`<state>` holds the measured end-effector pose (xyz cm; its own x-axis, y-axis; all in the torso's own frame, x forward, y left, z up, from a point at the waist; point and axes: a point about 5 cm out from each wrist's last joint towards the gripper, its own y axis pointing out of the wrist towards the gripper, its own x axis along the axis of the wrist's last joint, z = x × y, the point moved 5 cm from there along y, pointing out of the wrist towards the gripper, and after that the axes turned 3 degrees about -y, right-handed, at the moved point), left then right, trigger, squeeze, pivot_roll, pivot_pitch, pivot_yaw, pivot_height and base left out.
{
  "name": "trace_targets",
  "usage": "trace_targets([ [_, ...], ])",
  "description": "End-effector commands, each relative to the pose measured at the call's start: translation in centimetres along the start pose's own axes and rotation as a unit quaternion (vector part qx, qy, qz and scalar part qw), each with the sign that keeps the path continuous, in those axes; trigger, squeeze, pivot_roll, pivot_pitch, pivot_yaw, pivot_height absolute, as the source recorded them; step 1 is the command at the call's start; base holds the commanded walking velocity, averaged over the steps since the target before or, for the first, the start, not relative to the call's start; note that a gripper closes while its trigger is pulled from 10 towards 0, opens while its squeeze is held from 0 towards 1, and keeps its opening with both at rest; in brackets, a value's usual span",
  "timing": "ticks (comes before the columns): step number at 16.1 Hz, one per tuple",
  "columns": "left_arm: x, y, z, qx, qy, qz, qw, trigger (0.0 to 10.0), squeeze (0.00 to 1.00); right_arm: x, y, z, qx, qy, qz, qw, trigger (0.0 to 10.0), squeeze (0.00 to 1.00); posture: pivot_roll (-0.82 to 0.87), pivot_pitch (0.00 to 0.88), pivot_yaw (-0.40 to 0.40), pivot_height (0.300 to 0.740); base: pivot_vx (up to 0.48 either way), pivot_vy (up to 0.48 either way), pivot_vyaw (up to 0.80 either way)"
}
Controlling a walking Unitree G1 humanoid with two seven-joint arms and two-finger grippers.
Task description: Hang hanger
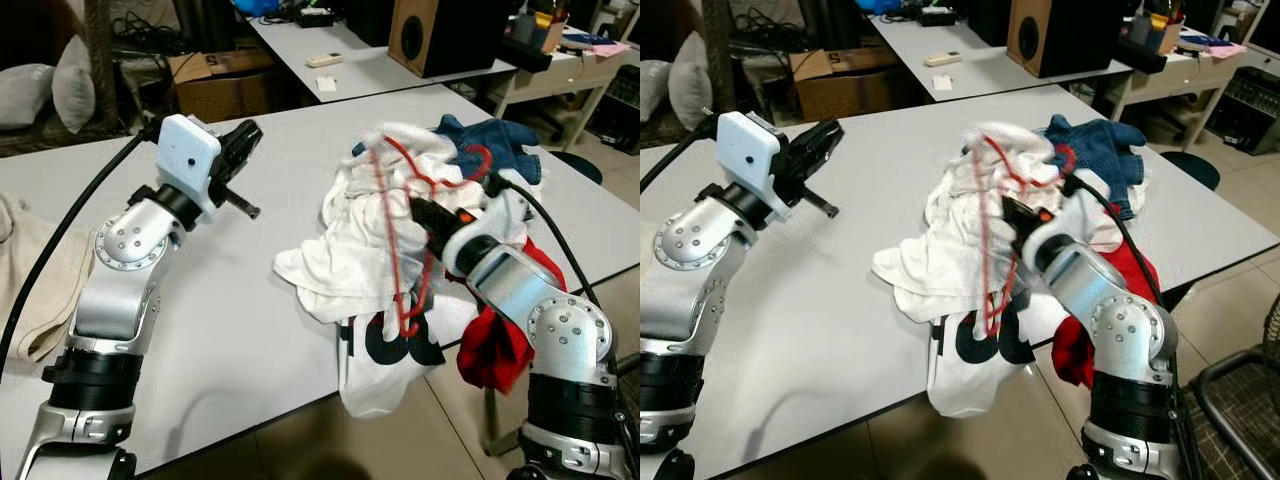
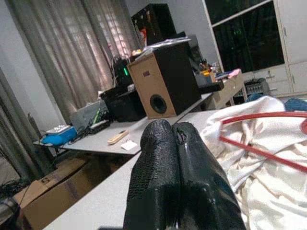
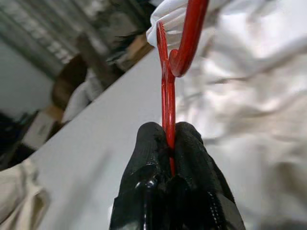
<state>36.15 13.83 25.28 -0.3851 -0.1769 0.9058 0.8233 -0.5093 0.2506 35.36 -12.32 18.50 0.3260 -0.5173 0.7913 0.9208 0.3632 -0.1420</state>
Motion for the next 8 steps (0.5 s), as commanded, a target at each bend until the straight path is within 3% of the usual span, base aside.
trace_targets([
  [1, -0.1, 0.1, -0.7, -0.015, -0.001, 0.005, 1.0, 0.0, 0.0, 1.0, -0.3, 1.8, 0.048, -0.008, -0.013, 0.999, 10.0, 0.0, -0.04, 0.0, 0.024, 0.74, 0.0, 0.0, 0.0],
  [2, -0.6, 0.0, -0.5, -0.009, 0.0, 0.014, 1.0, 0.0, 0.0, 1.7, -0.9, 3.1, 0.096, -0.022, -0.03, 0.995, 10.0, 0.0, -0.05, 0.0, 0.029, 0.74, 0.0, 0.0, 0.0],
  [4, -0.9, -0.1, 0.1, 0.006, 0.006, 0.019, 1.0, 0.0, 0.0, 2.0, -1.5, 4.0, 0.135, -0.04, -0.041, 0.989, 10.0, 0.0, -0.05, 0.0, 0.029, 0.74, 0.0, 0.0, 0.0],
  [6, -0.9, -0.5, 1.9, 0.047, 0.01, 0.021, 0.999, 0.0, 0.0, 2.4, -3.2, 5.3, 0.199, -0.077, -0.055, 0.975, 10.0, 0.0, -0.05, 0.0, 0.029, 0.74, 0.0, 0.0, 0.0],
  [7, -0.5, -0.8, 3.0, 0.07, 0.004, 0.013, 0.997, 2.7, 0.0, 2.5, -4.7, 5.9, 0.243, -0.103, -0.053, 0.963, 10.0, 0.0, -0.05, 0.0, 0.029, 0.74, 0.0, 0.0, 0.0],
  [8, -0.2, -0.9, 3.6, 0.079, -0.003, 0.005, 0.997, 10.0, 0.0, 2.6, -5.6, 6.1, 0.267, -0.116, -0.052, 0.955, 10.0, 0.0, -0.05, 0.0, 0.029, 0.74, 0.0, 0.0, 0.0],
])
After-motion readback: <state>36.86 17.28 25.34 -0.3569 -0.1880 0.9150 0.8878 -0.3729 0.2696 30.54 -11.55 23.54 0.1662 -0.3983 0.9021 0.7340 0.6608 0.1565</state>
